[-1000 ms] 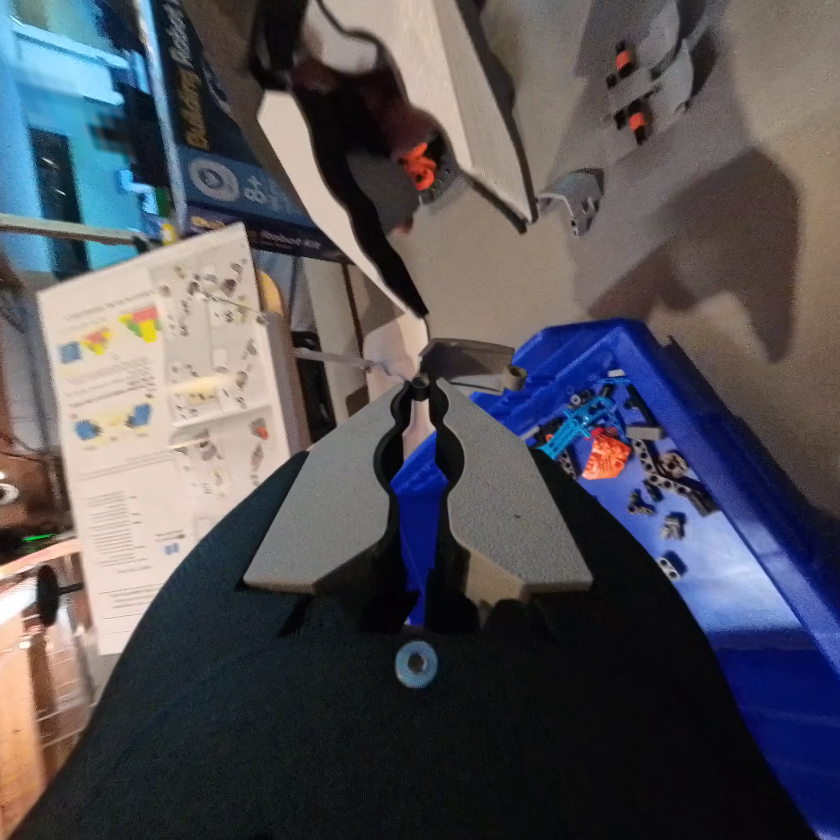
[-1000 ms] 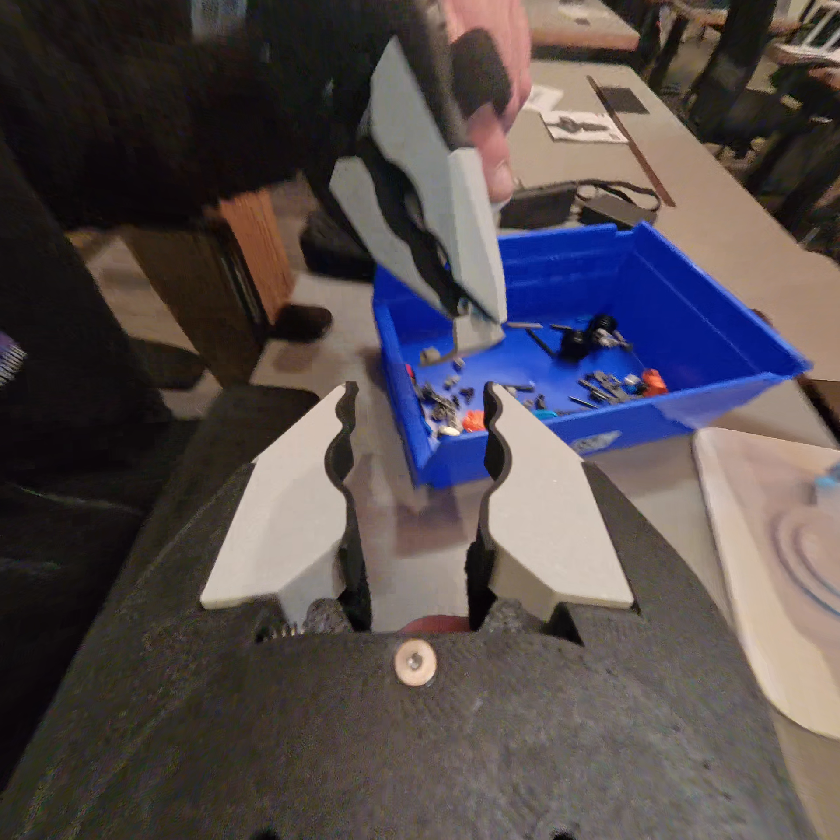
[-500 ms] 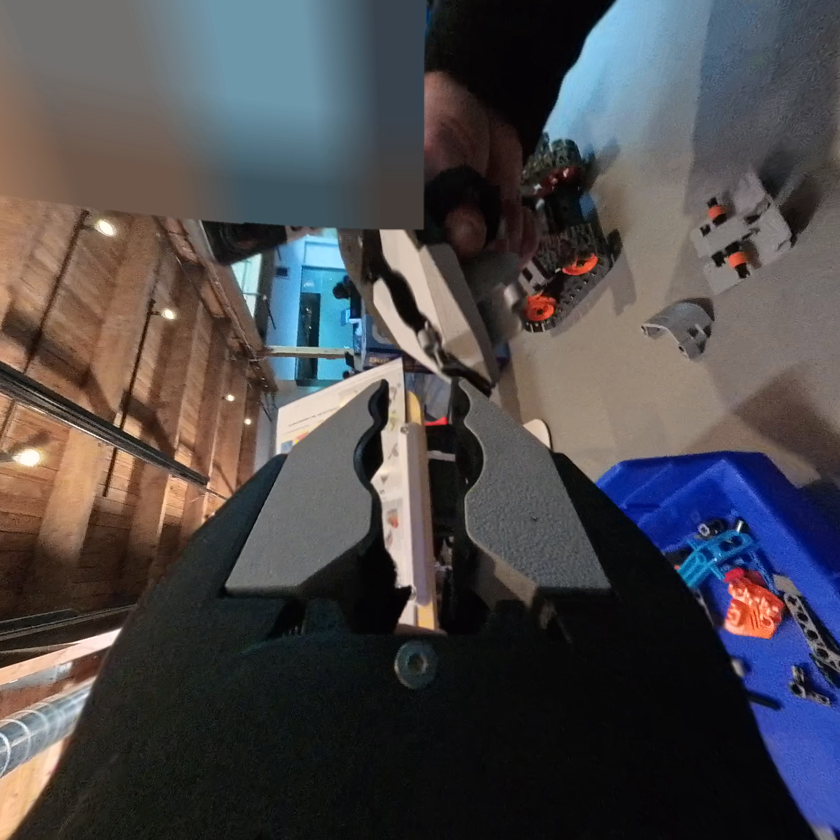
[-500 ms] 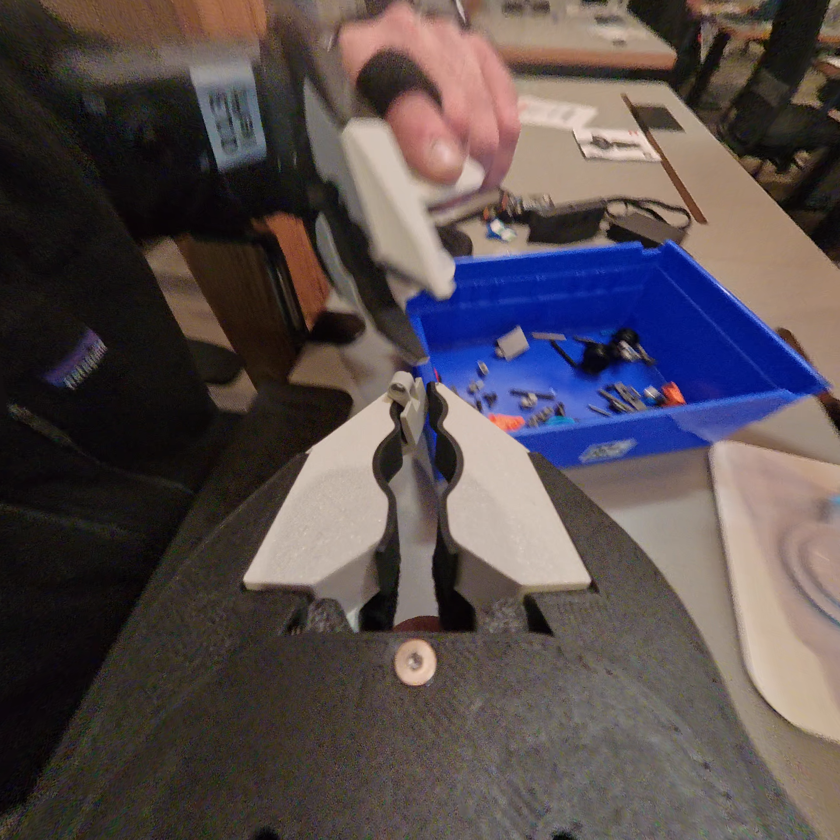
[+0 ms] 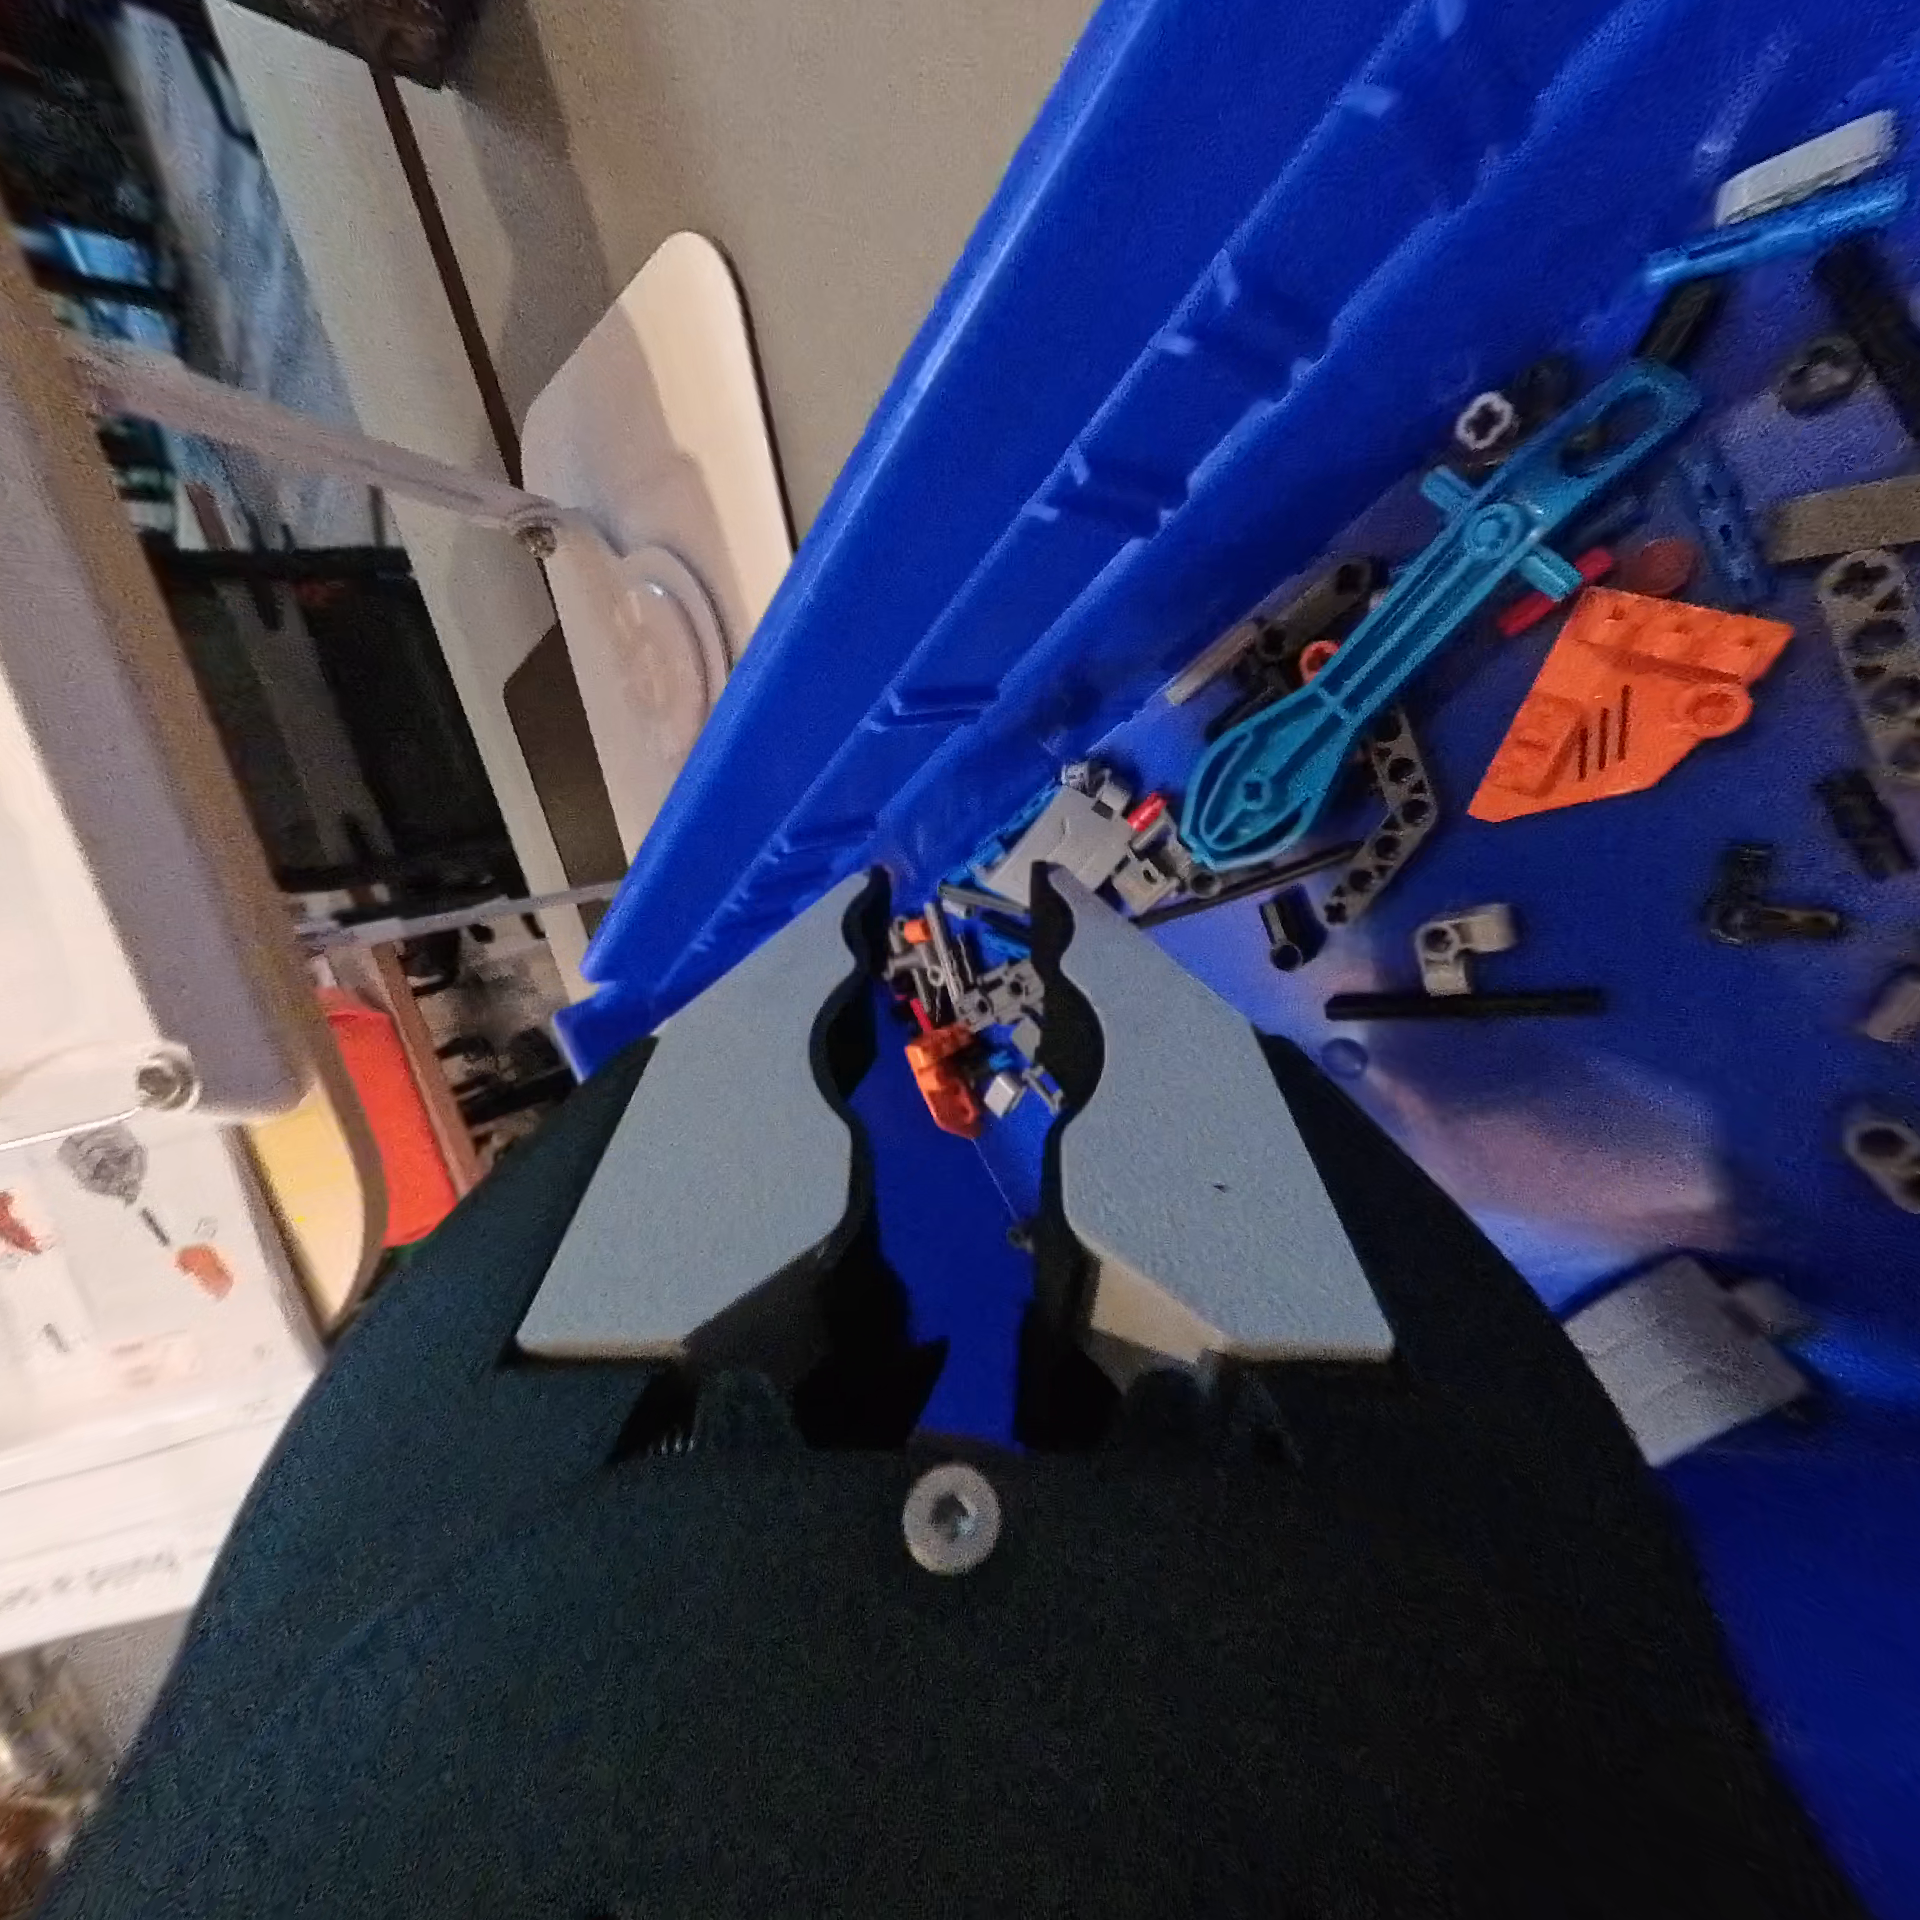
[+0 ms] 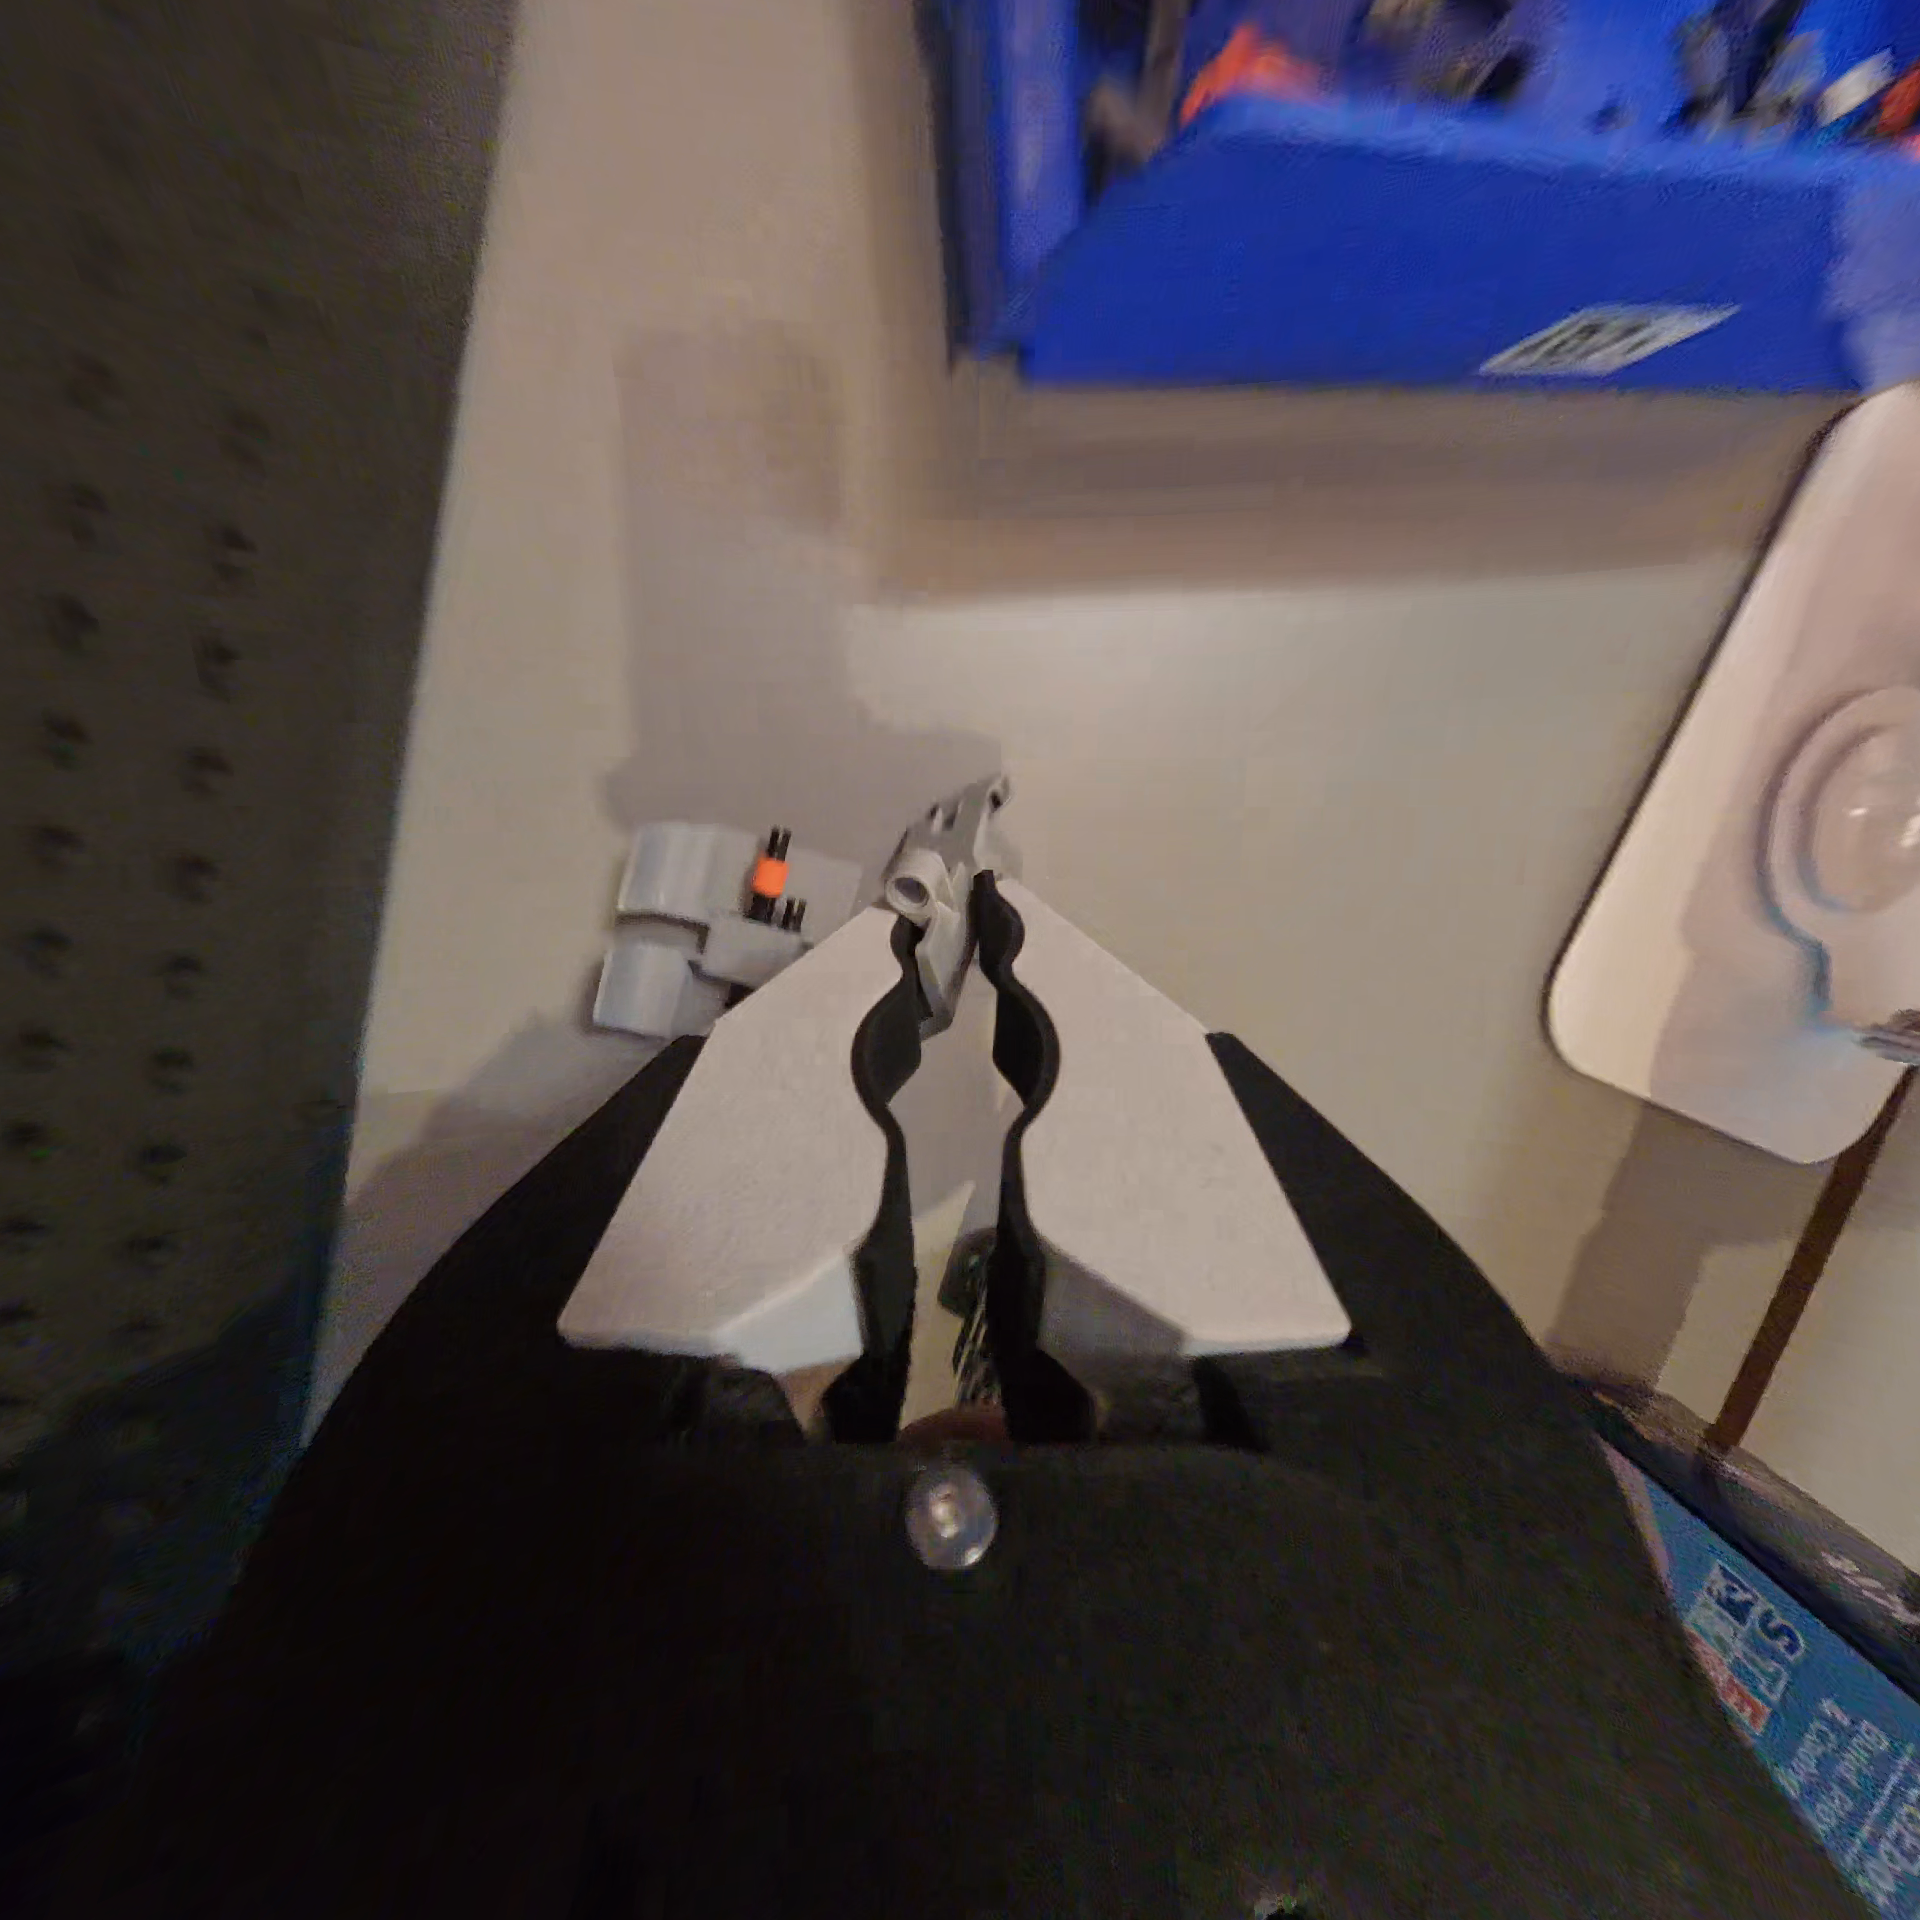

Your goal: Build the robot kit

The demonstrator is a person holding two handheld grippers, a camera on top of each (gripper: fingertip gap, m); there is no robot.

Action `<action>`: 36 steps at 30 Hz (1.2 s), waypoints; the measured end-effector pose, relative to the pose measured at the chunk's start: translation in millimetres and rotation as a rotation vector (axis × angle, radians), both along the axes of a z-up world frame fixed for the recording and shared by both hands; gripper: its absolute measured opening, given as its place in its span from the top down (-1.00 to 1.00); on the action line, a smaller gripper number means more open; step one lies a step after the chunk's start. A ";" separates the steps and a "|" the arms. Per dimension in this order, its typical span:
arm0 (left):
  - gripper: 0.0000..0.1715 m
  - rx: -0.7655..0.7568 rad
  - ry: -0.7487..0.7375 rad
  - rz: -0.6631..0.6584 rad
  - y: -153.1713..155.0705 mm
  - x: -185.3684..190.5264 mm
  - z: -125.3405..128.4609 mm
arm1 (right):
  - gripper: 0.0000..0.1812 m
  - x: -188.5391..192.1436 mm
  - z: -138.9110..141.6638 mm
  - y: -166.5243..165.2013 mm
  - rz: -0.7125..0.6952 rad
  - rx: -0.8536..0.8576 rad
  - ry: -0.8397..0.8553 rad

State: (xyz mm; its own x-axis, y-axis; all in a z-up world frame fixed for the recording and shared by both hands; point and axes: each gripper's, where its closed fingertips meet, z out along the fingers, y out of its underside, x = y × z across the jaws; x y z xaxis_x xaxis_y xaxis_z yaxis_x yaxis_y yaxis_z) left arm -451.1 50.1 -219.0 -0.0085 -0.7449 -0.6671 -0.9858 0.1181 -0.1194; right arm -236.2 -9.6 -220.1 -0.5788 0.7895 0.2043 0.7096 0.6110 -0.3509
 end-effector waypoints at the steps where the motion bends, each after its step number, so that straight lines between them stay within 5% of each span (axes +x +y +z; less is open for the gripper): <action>1: 0.69 -0.048 -0.003 -0.007 1.0 -0.2 -9.9 | 0.96 3.6 -9.2 2.5 0.006 0.028 -0.042; 5: 0.62 -0.247 -0.023 0.039 2.7 -8.7 -38.9 | 0.95 11.1 -33.3 1.5 0.037 0.030 -0.144; 15: 0.75 -0.389 -0.099 0.056 10.9 -0.8 -53.9 | 0.94 12.8 -62.1 -2.3 0.061 0.078 -0.231; 20: 1.00 -0.356 -0.142 0.070 6.0 -1.4 -46.6 | 0.78 12.0 -57.9 -0.1 0.050 0.071 -0.209; 36: 1.00 -0.300 -0.242 0.151 -17.2 -17.5 -10.9 | 0.77 -7.0 0.4 -8.8 0.033 -0.048 0.037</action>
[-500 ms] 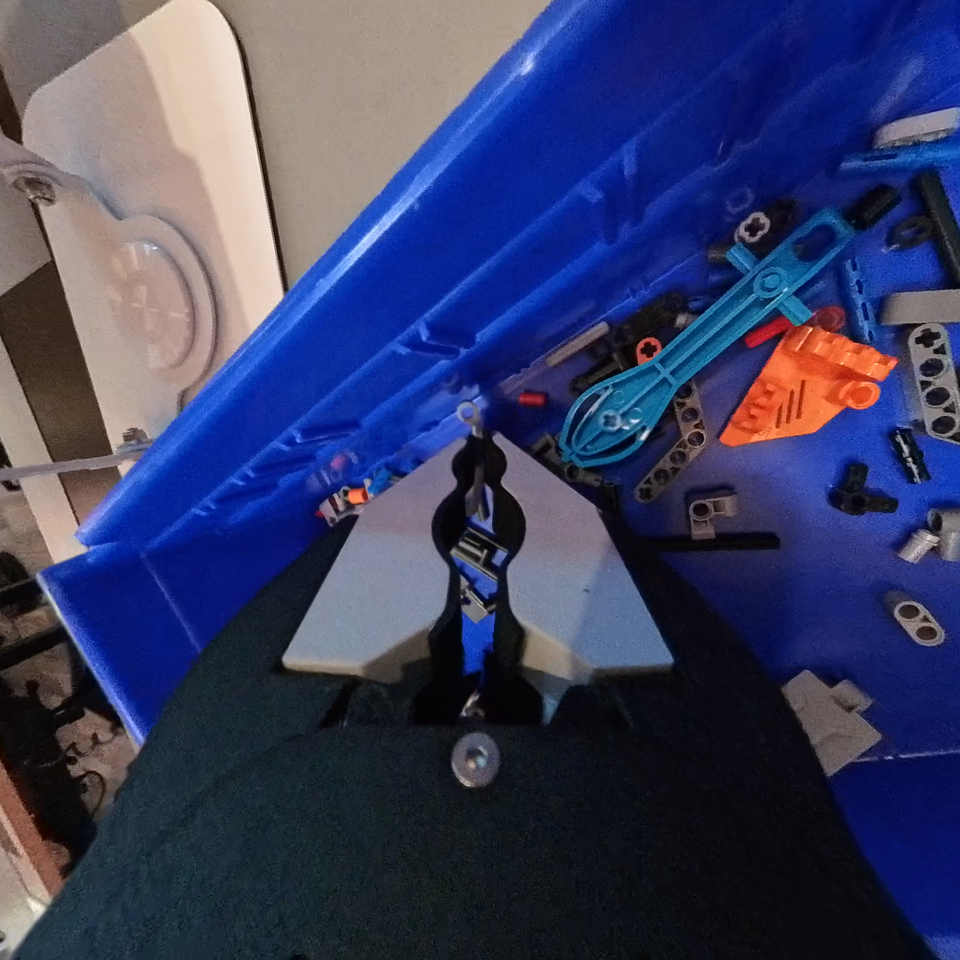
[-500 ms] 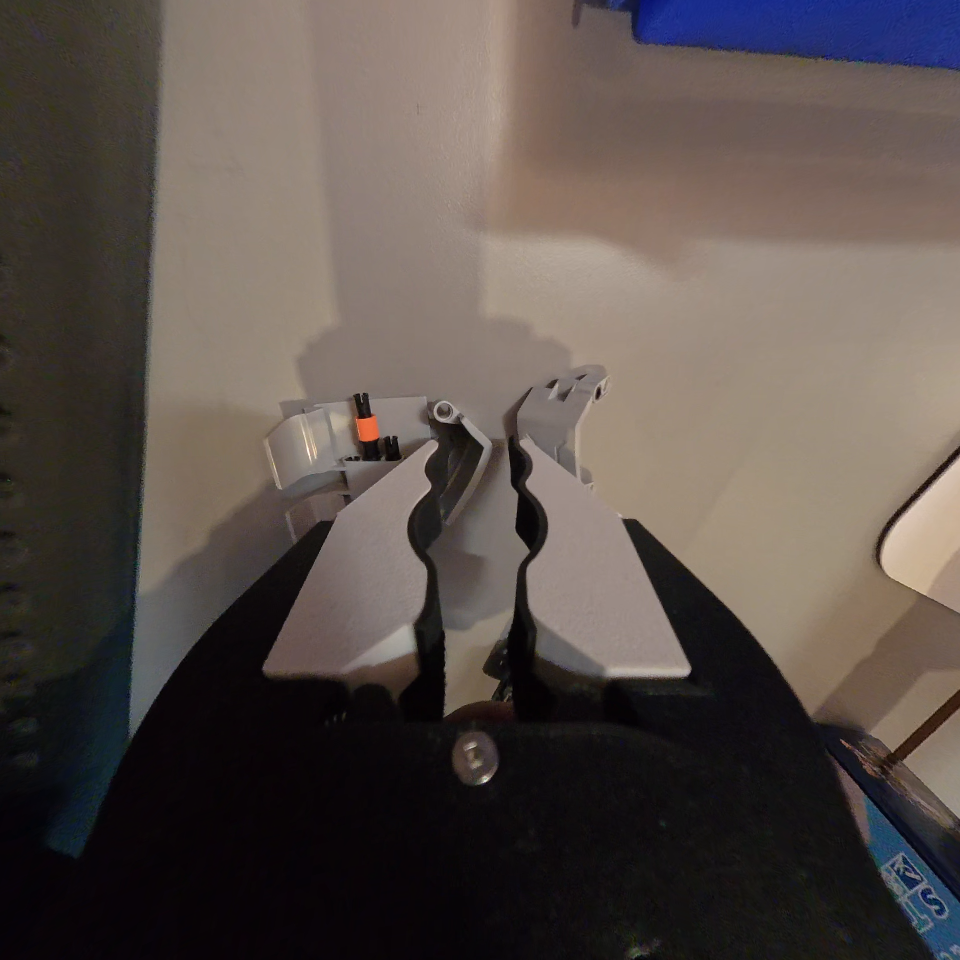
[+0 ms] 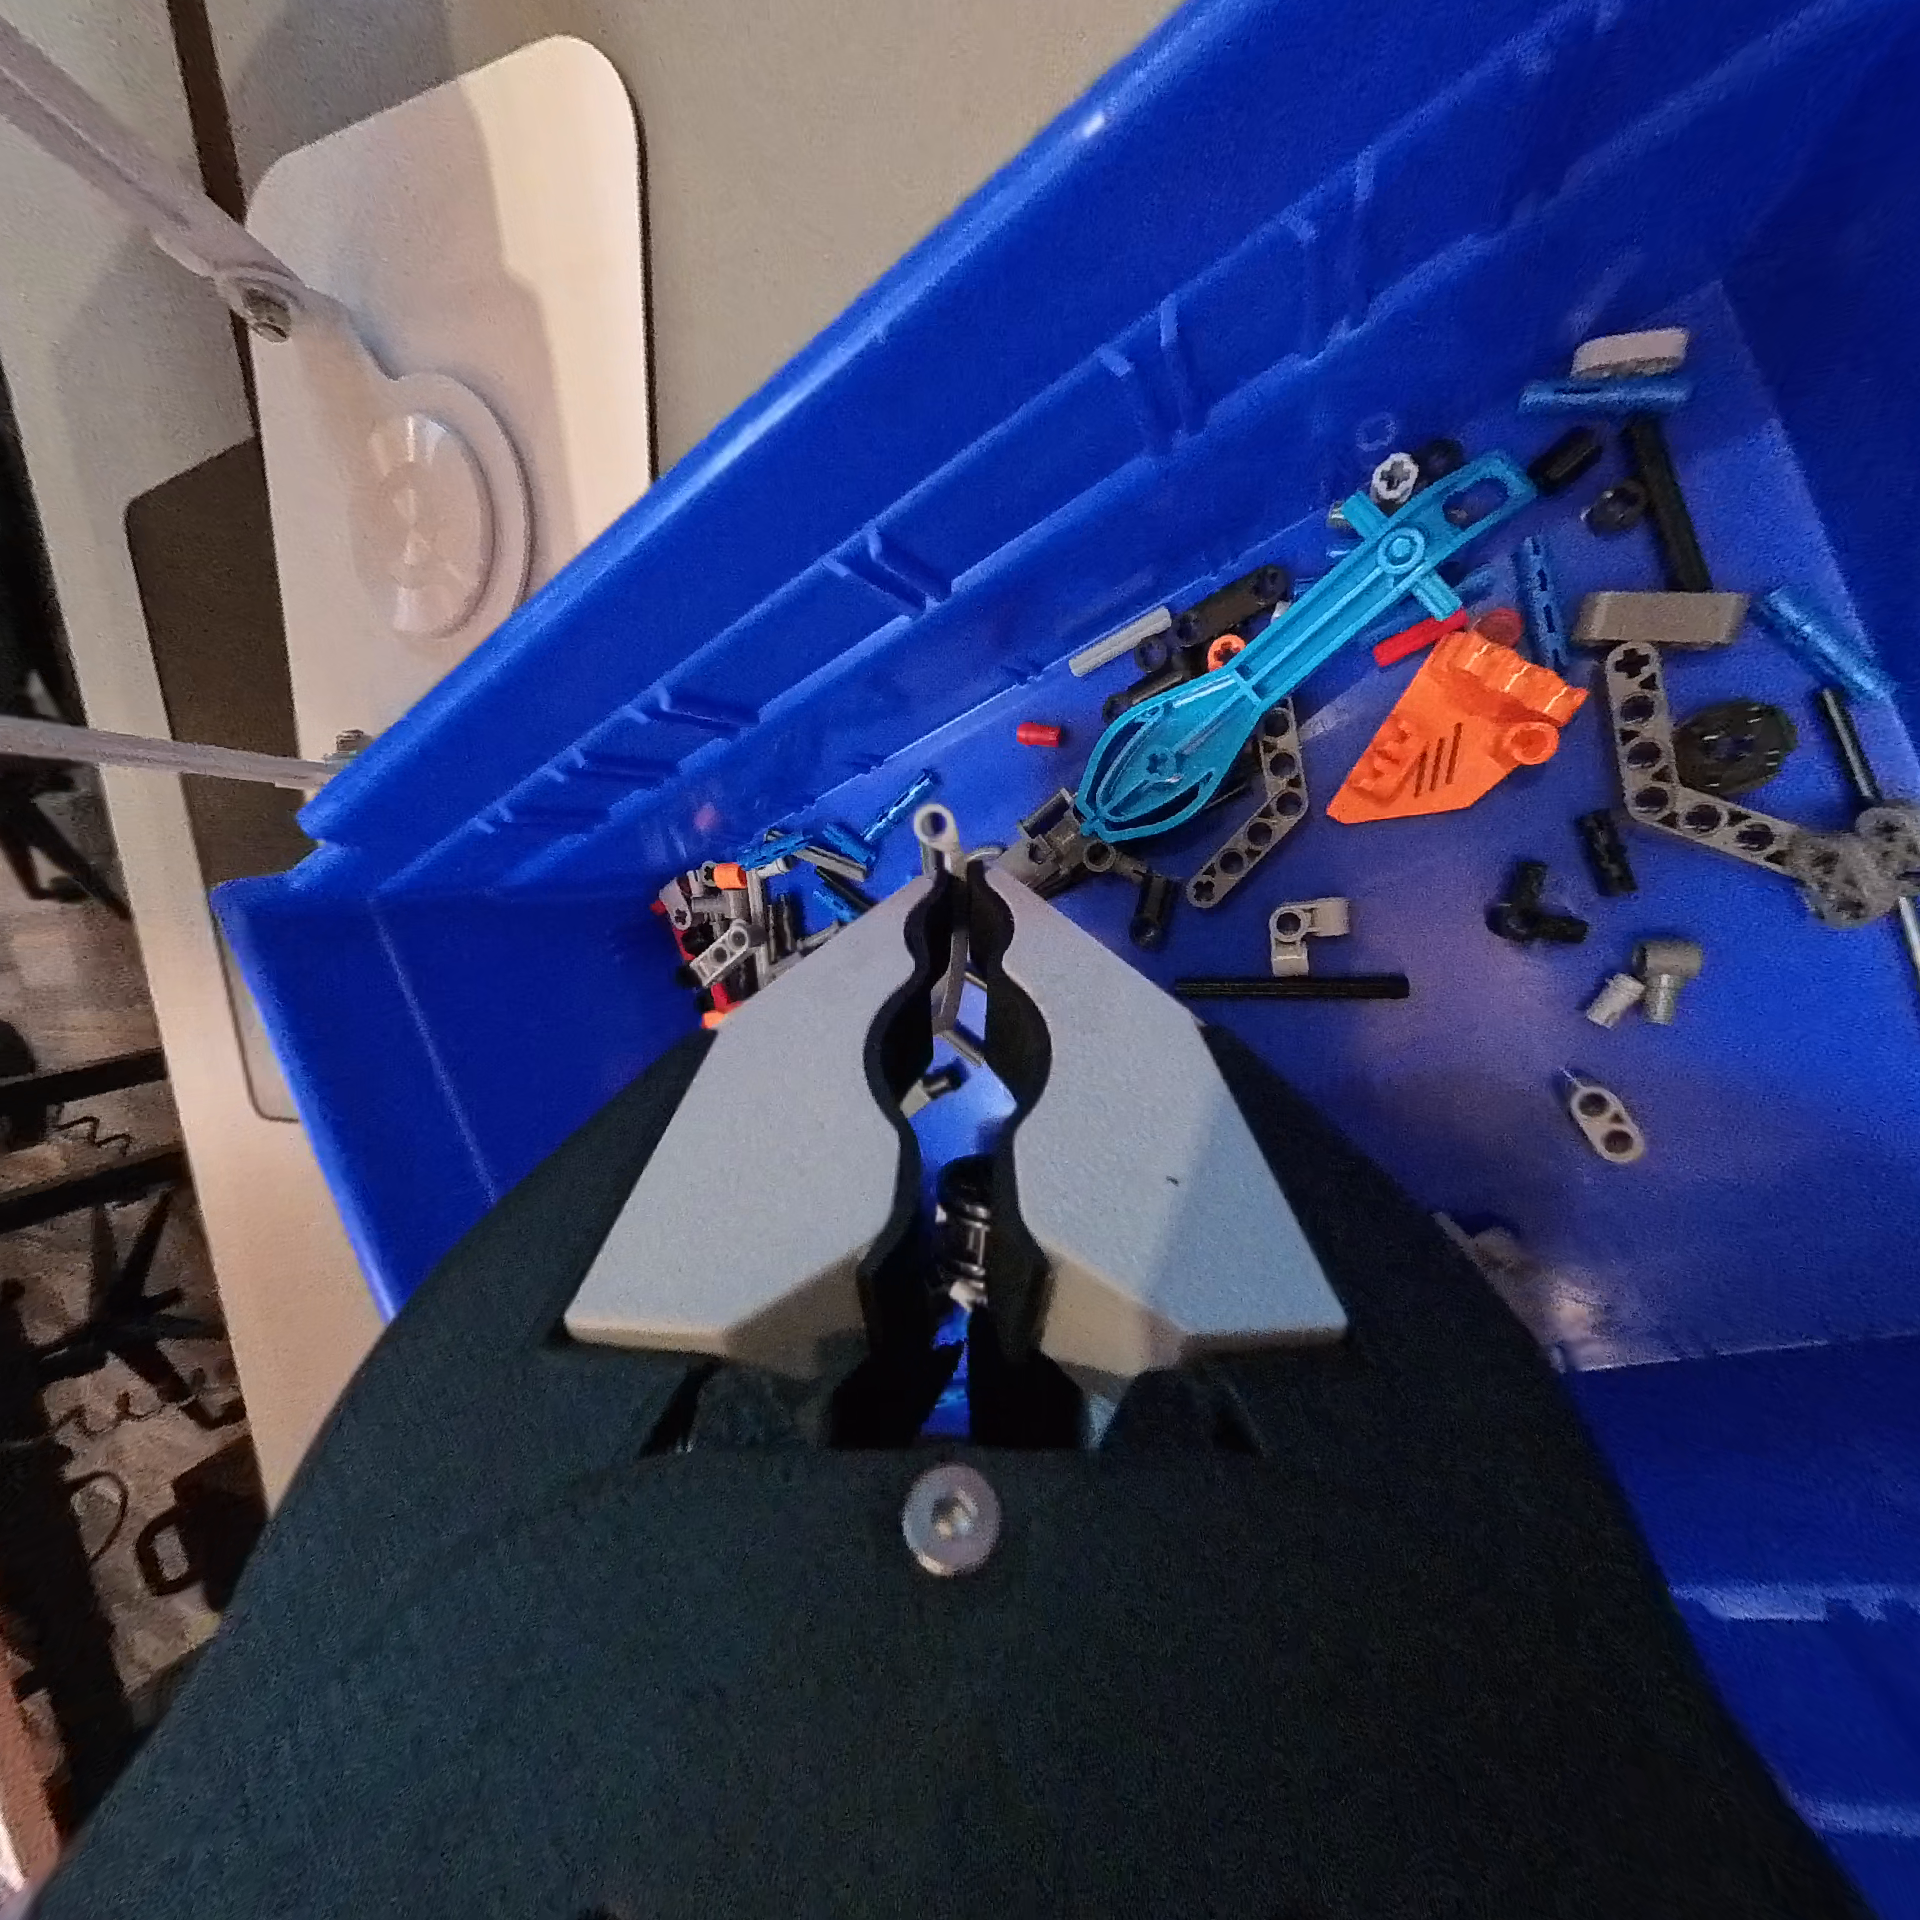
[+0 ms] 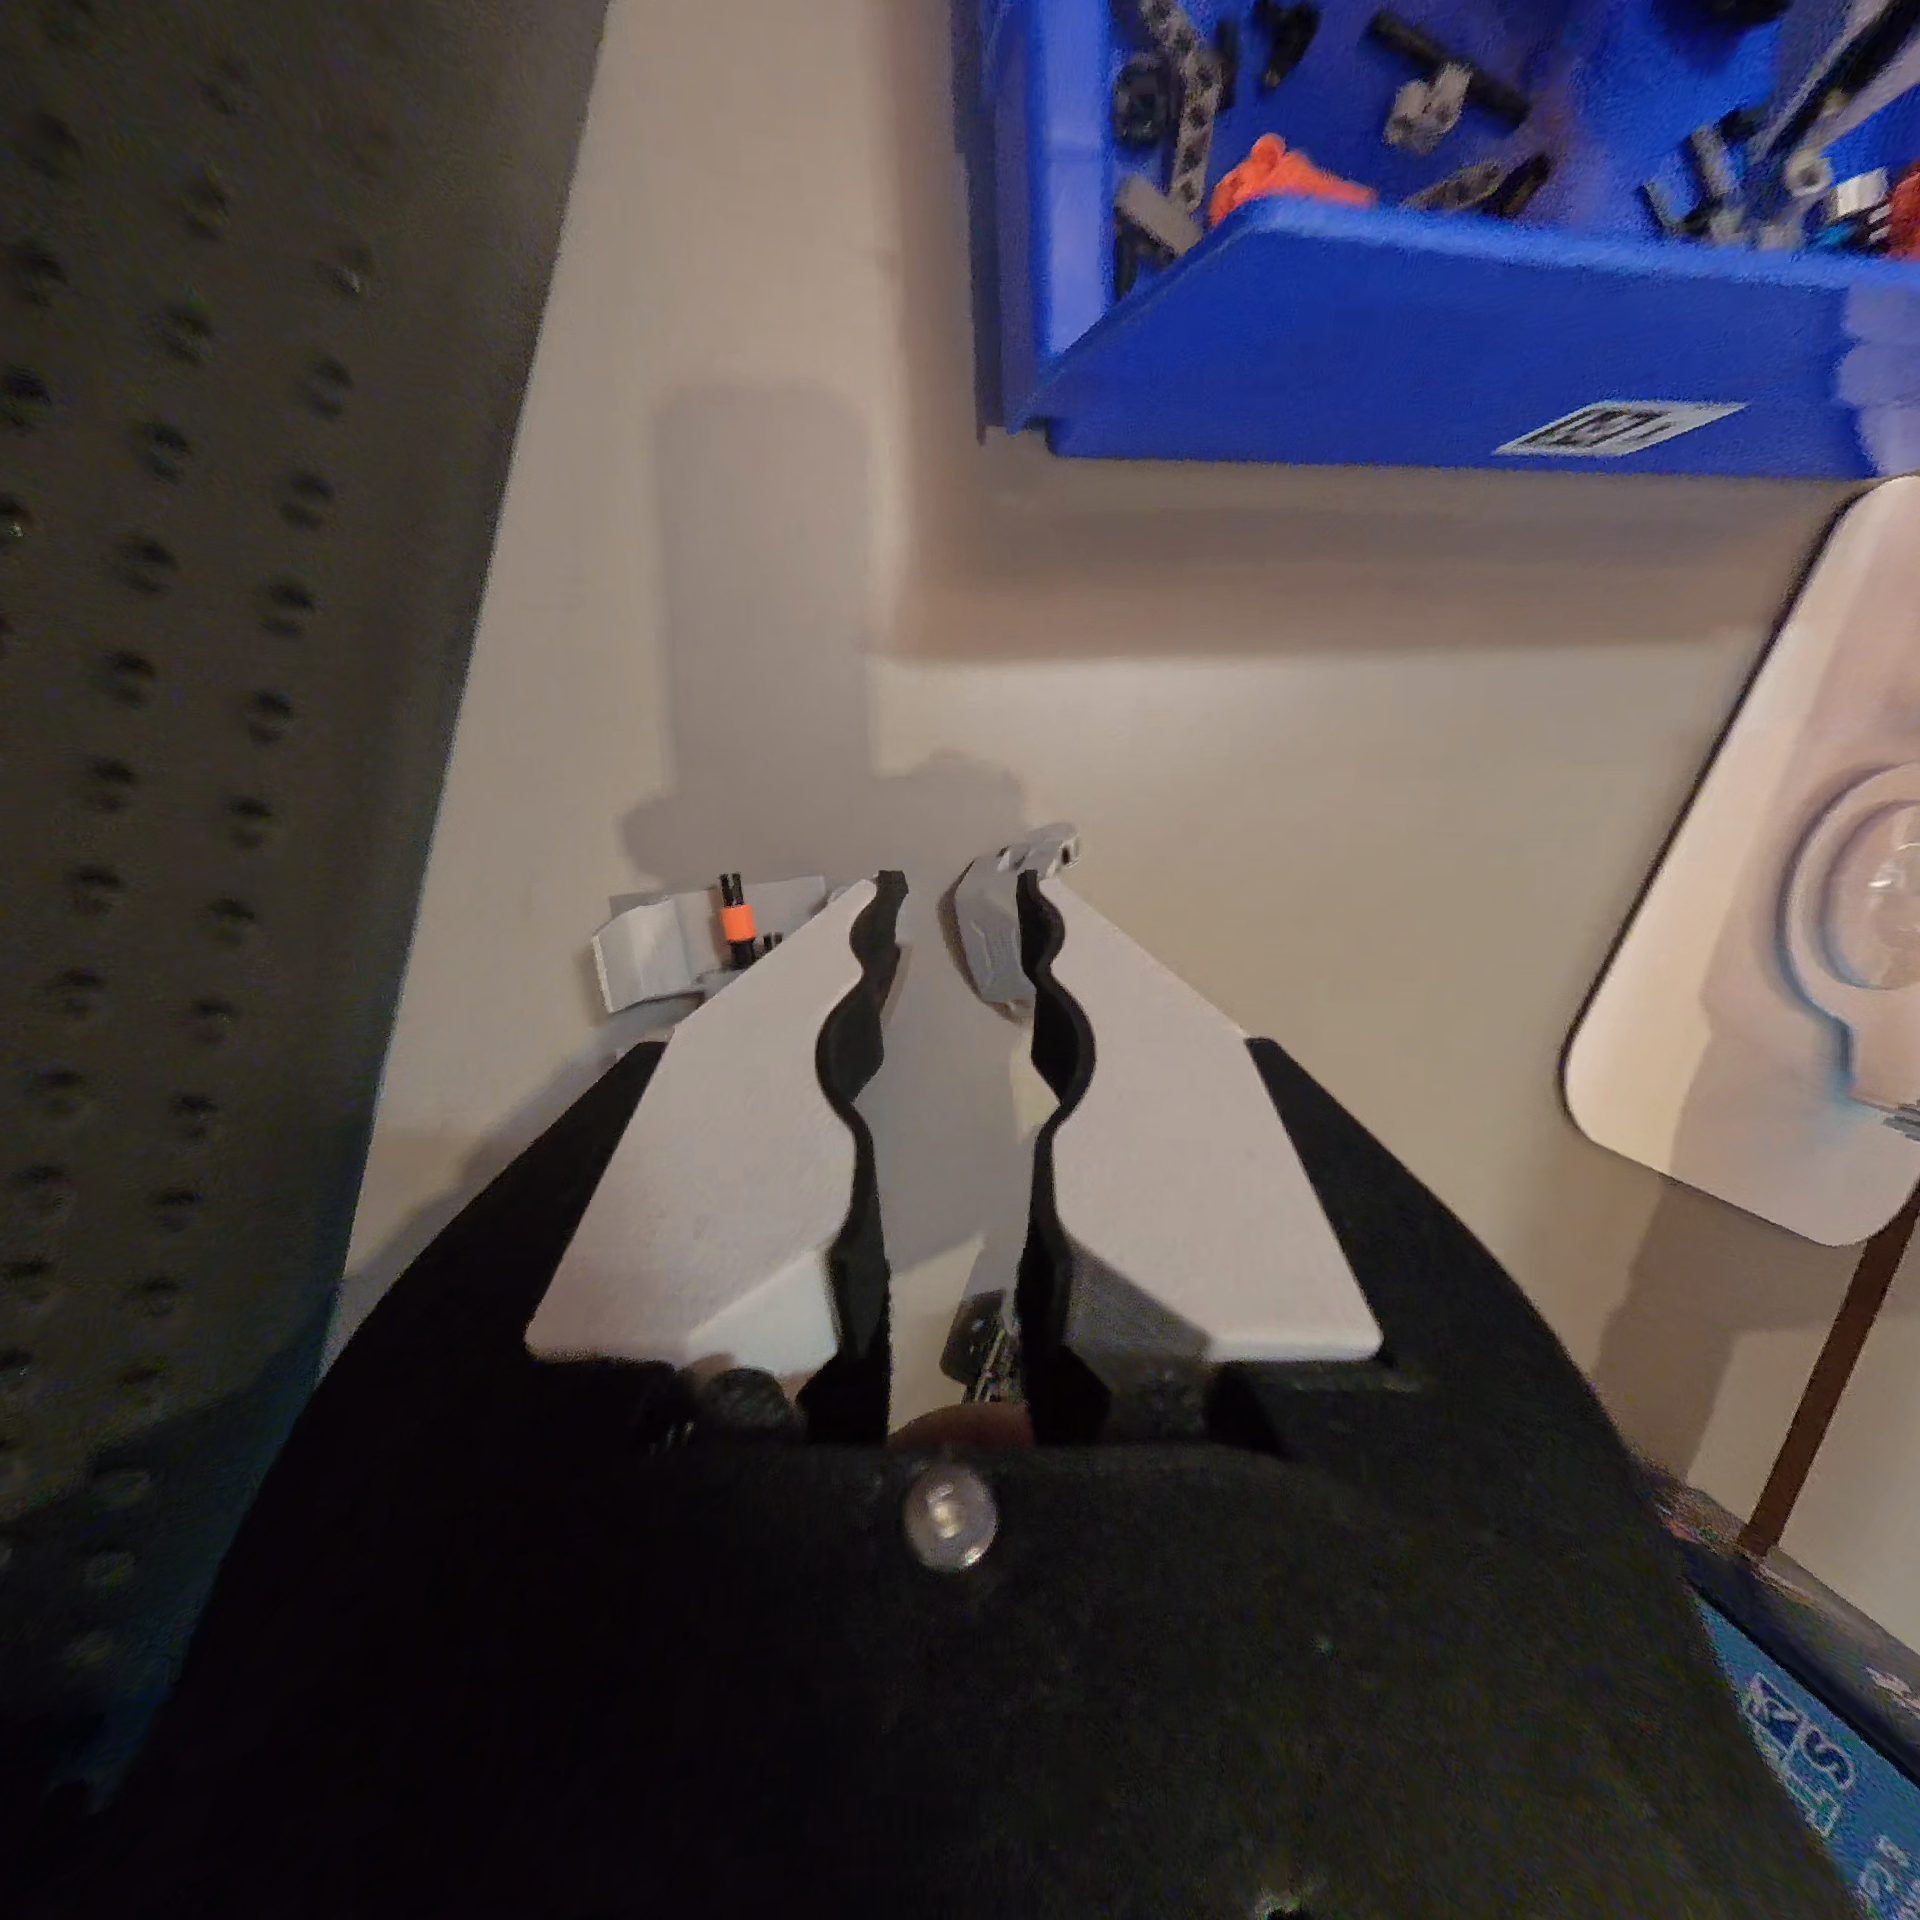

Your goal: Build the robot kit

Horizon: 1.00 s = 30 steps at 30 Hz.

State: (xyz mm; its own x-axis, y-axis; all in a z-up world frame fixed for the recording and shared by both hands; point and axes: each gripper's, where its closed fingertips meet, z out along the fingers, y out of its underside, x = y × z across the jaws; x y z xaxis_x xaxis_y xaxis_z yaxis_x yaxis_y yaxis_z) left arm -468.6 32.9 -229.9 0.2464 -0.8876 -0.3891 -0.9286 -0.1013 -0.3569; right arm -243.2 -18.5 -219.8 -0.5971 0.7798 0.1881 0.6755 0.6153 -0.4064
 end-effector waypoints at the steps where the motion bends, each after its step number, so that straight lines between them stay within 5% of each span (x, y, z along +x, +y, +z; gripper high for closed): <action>1: 1.00 0.005 -0.022 0.004 -1.7 2.2 7.7 | 0.75 -4.6 5.5 -0.3 -0.012 -0.015 0.032; 8: 1.00 0.089 -0.542 -0.093 -35.4 83.4 119.2 | 0.53 -59.4 85.3 -1.8 -0.130 -0.239 0.514; 11: 1.00 0.088 -0.660 -0.187 -56.3 123.6 142.9 | 0.51 -70.2 106.6 -4.3 -0.143 -0.279 0.663; 17: 1.00 0.066 -0.713 -0.298 -77.2 179.8 150.0 | 0.76 -74.5 122.6 -17.8 -0.099 -0.306 0.783; 22: 0.99 0.059 -0.890 -0.241 -68.1 183.2 171.8 | 1.00 -66.3 143.5 -17.6 -0.080 -0.399 0.846; 30: 0.92 0.057 -0.955 -0.201 -67.5 183.0 176.6 | 1.00 -61.3 144.6 -19.6 -0.045 -0.353 0.820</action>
